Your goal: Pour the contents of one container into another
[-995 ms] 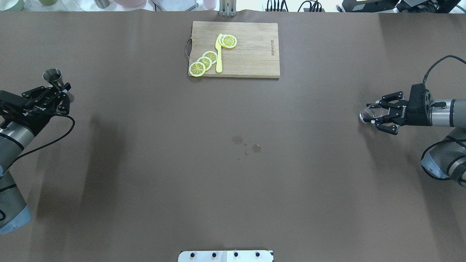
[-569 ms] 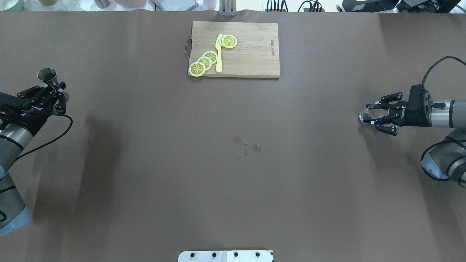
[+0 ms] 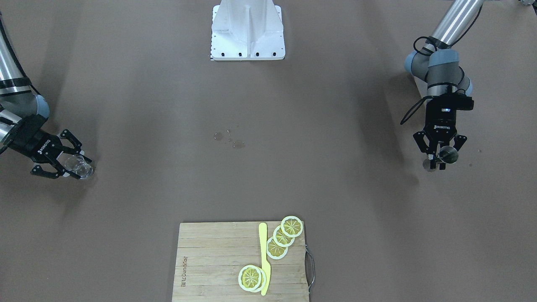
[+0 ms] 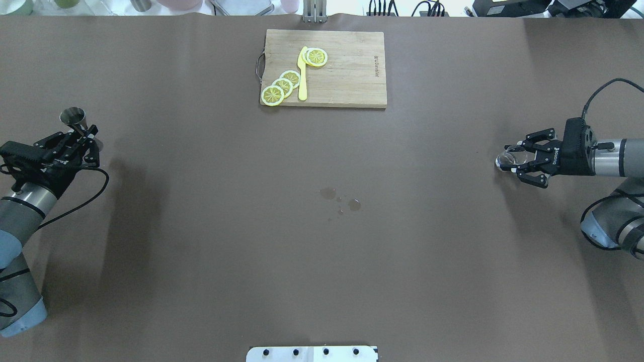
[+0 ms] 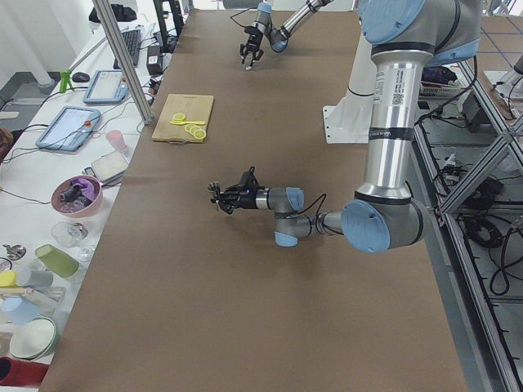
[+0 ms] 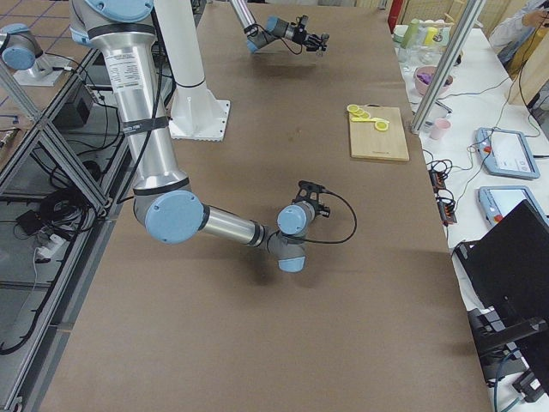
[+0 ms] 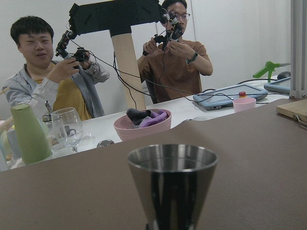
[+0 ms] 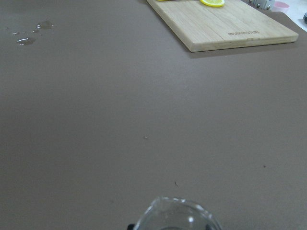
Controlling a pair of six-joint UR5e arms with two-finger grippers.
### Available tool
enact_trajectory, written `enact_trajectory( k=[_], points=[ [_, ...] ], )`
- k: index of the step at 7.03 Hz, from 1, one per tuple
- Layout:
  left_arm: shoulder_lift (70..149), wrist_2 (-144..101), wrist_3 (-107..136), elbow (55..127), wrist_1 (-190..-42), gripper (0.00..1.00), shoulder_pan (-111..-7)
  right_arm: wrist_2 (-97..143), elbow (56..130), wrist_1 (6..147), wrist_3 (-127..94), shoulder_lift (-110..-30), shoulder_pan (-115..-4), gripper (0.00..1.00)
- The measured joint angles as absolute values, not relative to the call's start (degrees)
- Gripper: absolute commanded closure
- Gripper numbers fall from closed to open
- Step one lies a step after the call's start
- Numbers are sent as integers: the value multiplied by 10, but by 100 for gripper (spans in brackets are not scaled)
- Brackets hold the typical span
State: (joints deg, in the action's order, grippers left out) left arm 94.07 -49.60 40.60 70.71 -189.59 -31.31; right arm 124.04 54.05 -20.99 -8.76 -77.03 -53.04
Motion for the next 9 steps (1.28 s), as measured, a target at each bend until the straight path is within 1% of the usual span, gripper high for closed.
enact_trajectory(
  k=[2, 3, 4, 7, 9],
  points=[
    [944, -489, 414, 706, -1896, 100, -308, 1241, 541, -210, -89, -770, -529, 0],
    [945, -486, 415, 706, -1896, 95, -305, 1241, 541, -210, -90, -770, -529, 0],
    [946, -484, 415, 706, -1896, 93, -303, 1241, 542, -210, -90, -770, -530, 0],
    [949, -480, 415, 705, -1895, 73, -297, 1252, 546, -210, -90, -770, -536, 0],
    [950, -479, 414, 703, -1893, 63, -295, 1266, 550, -210, -92, -770, -550, 0]
  ],
)
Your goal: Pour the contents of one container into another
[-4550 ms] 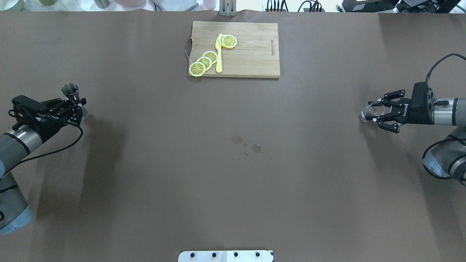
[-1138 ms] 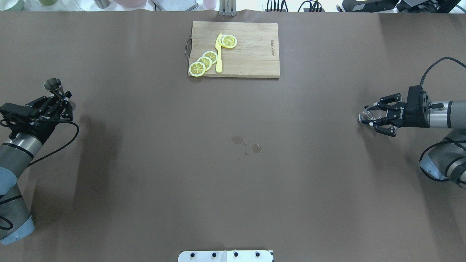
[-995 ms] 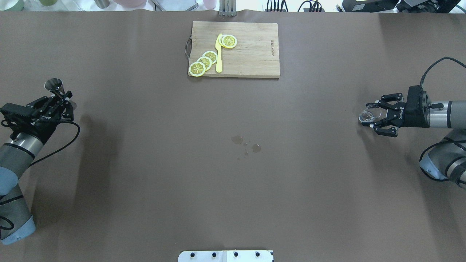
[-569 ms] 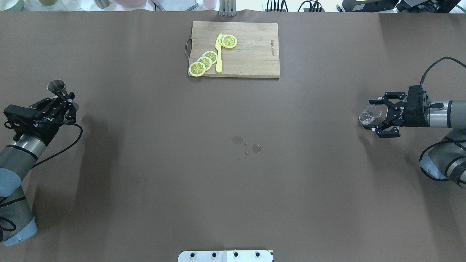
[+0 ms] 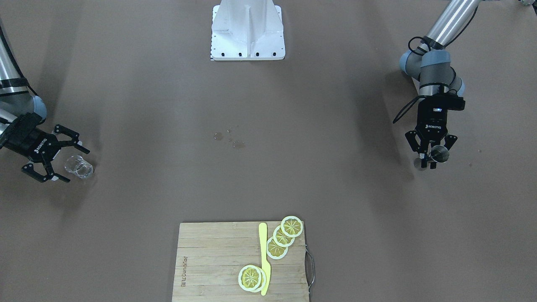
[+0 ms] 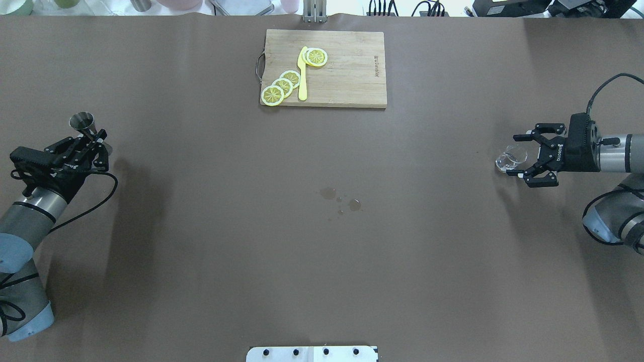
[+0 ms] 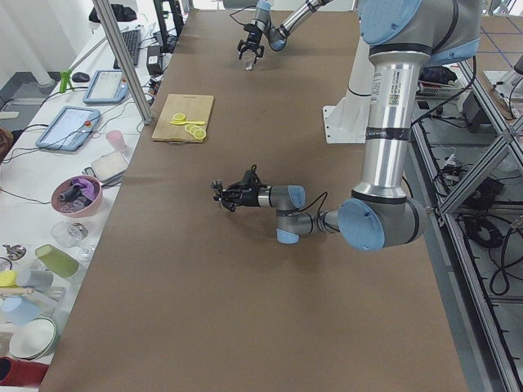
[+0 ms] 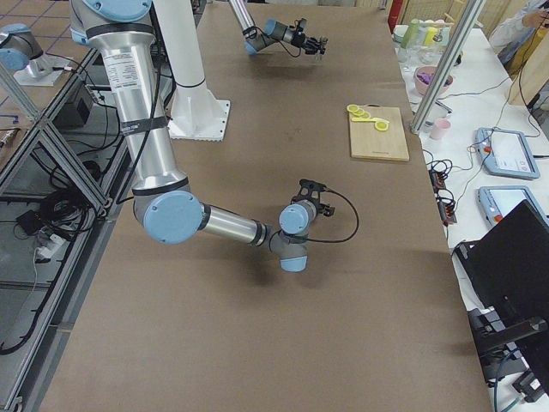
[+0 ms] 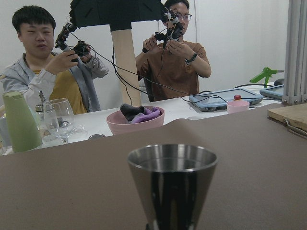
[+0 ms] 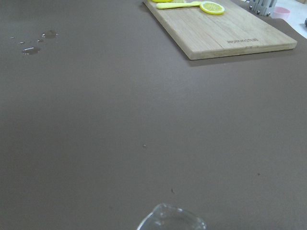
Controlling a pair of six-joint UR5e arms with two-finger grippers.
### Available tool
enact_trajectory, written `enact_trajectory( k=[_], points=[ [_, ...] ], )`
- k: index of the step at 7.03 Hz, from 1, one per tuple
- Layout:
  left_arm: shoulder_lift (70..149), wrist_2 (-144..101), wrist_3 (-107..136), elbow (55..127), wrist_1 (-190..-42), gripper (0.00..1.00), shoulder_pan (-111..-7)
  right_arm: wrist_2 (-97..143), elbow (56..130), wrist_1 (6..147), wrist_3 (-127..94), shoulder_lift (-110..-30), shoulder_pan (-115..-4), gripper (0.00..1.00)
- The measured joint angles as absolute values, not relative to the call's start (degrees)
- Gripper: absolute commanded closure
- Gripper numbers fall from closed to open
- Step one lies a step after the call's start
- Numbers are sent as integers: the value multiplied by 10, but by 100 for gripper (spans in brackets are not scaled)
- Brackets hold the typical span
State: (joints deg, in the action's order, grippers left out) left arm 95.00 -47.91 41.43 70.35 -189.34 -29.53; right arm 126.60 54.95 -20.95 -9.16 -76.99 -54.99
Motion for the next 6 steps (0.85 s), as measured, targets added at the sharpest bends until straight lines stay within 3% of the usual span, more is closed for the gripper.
enact_trajectory(
  k=[3, 4, 5, 6],
  points=[
    [950, -480, 412, 702, -1893, 61, -294, 1303, 552, -204, -99, -769, -591, 0],
    [950, -480, 412, 702, -1892, 58, -294, 1321, 552, -198, -98, -765, -609, 0],
    [950, -480, 411, 702, -1892, 46, -294, 1336, 553, -187, -96, -760, -627, 0],
    [950, -480, 410, 702, -1892, 44, -294, 1345, 556, -173, -93, -757, -638, 0]
  ],
)
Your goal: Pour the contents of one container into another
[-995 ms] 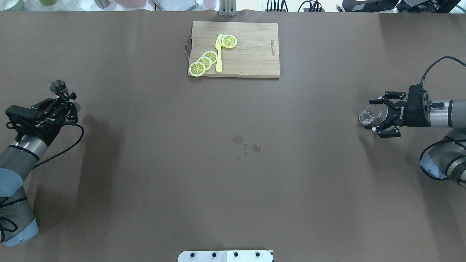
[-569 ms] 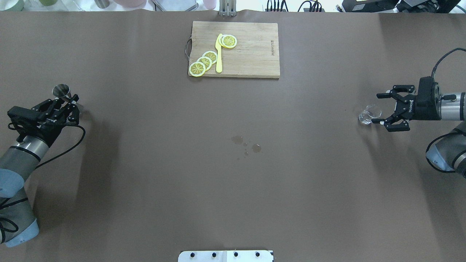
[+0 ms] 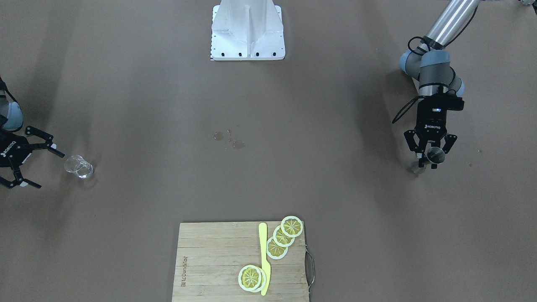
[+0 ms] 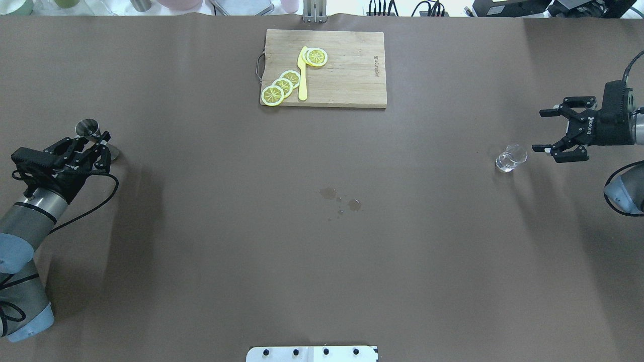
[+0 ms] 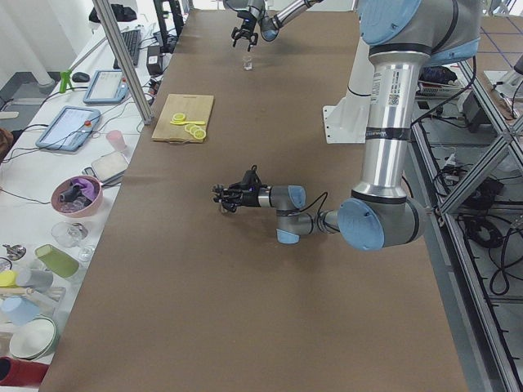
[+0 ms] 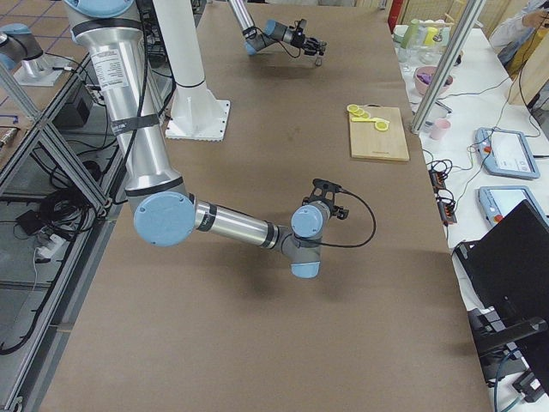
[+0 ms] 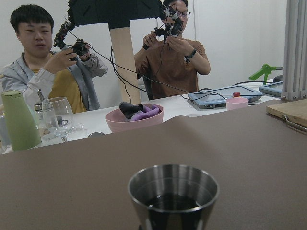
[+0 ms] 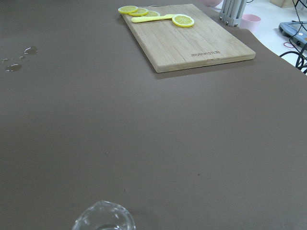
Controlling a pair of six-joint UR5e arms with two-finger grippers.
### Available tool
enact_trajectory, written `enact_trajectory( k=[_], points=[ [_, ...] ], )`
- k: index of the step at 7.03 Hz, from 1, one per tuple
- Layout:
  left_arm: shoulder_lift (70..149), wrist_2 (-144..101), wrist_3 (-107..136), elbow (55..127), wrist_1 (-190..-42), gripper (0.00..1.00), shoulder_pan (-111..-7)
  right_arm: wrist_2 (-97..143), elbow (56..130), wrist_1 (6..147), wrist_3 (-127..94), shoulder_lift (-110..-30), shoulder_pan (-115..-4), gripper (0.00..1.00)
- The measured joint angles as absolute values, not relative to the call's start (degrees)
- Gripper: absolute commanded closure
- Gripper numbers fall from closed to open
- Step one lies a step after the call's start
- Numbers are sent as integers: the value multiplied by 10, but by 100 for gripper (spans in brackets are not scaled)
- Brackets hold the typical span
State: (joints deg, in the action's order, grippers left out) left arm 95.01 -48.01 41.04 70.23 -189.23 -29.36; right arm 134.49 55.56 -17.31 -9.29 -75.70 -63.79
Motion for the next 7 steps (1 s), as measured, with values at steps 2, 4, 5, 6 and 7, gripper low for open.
enact_trajectory(
  k=[2, 4, 5, 6, 7],
  points=[
    [950, -481, 410, 703, -1893, 2, -294, 1351, 568, -133, -91, -757, -650, 0],
    [950, -485, 410, 704, -1895, 1, -293, 1352, 579, -70, -90, -758, -676, 0],
    [949, -485, 410, 705, -1898, 1, -293, 1355, 586, -20, -90, -759, -692, 0],
    [948, -486, 410, 706, -1901, 1, -293, 1361, 595, 43, -90, -759, -710, 0],
    [945, -486, 410, 708, -1903, 1, -293, 1364, 605, 113, -90, -759, -728, 0]
  ],
)
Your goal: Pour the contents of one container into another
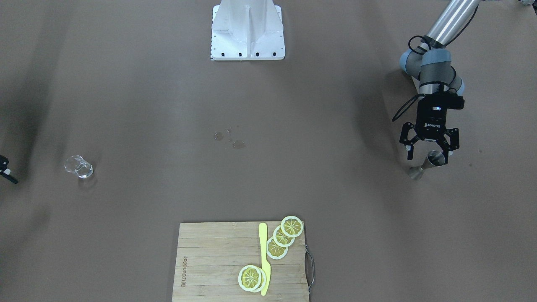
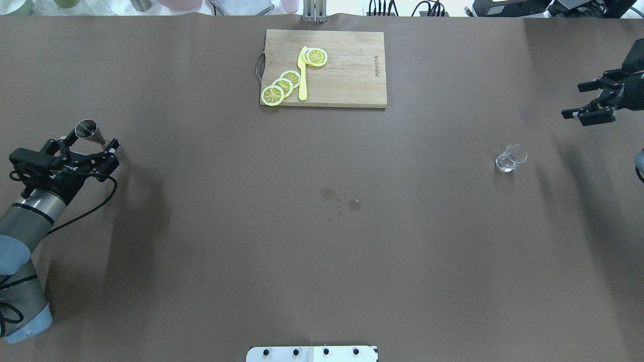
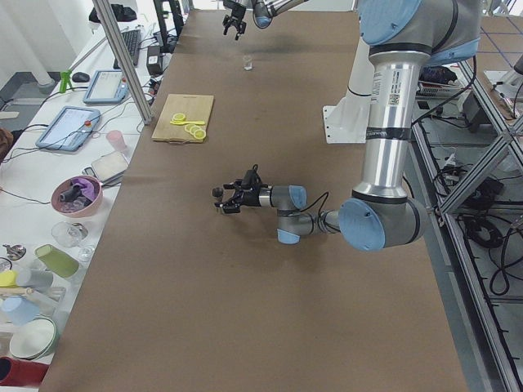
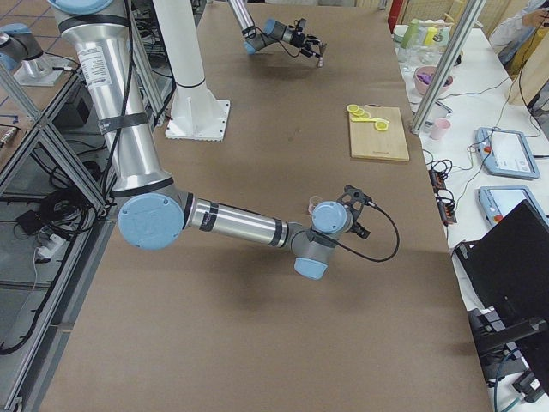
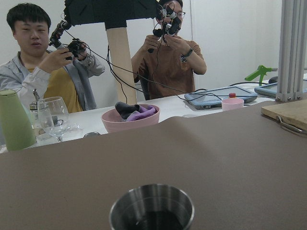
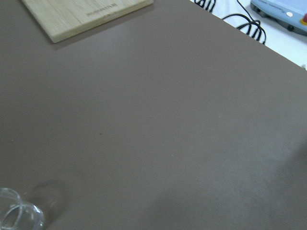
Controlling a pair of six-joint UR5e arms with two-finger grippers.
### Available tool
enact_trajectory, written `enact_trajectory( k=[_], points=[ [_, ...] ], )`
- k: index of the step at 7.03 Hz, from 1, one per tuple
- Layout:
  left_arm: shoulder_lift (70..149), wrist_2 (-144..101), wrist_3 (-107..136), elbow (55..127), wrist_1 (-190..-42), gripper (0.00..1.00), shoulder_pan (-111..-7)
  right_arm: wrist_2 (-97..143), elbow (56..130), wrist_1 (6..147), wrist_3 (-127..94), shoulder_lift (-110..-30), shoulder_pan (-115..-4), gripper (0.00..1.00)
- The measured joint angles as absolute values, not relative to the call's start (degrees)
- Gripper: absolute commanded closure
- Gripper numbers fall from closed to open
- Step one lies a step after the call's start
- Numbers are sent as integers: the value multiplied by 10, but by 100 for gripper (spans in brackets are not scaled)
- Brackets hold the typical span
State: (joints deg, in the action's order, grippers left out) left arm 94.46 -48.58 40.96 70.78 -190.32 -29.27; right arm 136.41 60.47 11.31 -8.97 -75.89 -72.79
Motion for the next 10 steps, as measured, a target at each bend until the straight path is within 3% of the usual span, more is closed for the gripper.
enact_trajectory(
  k=[4, 7, 10],
  points=[
    [893, -486, 410, 769, -1906, 1, -291, 1391, 664, 465, -77, -755, -807, 0],
    [788, -486, 402, 902, -1900, 1, -257, 1381, 712, 780, -77, -750, -858, 0],
    [705, -501, 316, 1047, -1832, 1, -221, 1338, 724, 937, -80, -734, -894, 0]
  ],
)
